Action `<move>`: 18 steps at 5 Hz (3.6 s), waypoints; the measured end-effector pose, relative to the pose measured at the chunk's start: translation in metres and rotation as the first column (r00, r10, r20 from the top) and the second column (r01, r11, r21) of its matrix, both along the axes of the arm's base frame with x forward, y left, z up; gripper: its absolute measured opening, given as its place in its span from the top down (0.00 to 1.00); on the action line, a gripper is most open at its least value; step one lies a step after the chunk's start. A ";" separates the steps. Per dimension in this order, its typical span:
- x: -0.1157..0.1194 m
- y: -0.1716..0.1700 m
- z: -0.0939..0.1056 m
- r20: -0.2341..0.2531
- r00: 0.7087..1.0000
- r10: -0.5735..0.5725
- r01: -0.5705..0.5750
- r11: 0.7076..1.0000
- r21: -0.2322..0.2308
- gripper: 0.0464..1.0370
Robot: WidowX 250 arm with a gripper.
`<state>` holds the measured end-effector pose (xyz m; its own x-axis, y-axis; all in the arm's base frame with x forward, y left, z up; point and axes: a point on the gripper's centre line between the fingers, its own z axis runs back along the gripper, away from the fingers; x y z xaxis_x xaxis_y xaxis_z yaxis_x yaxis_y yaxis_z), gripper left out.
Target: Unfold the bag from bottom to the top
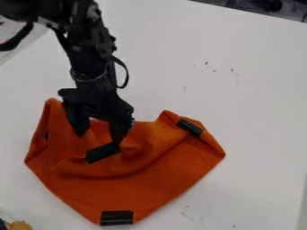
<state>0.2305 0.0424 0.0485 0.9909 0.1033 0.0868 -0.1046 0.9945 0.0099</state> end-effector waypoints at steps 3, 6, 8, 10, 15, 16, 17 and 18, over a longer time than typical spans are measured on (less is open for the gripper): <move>0.008 0.001 -0.039 -0.023 1.000 0.021 -0.022 0.999 -0.036 0.07; 0.007 0.000 -0.030 -0.022 1.000 -0.013 0.013 1.000 0.010 0.85; 0.011 -0.003 -0.006 0.013 0.999 -0.037 0.036 0.998 0.049 0.98; 0.095 0.011 0.001 0.098 0.980 -0.174 0.178 0.984 -0.033 0.98; 0.184 0.024 -0.026 -0.048 0.963 -0.265 0.265 0.964 0.003 0.98; 0.187 0.021 -0.019 -0.064 0.962 -0.265 0.268 0.963 0.033 0.98; 0.201 0.019 -0.001 -0.023 0.957 -0.289 0.290 0.956 0.052 0.98; 0.218 0.020 0.021 0.041 0.950 -0.310 0.306 0.949 0.077 0.98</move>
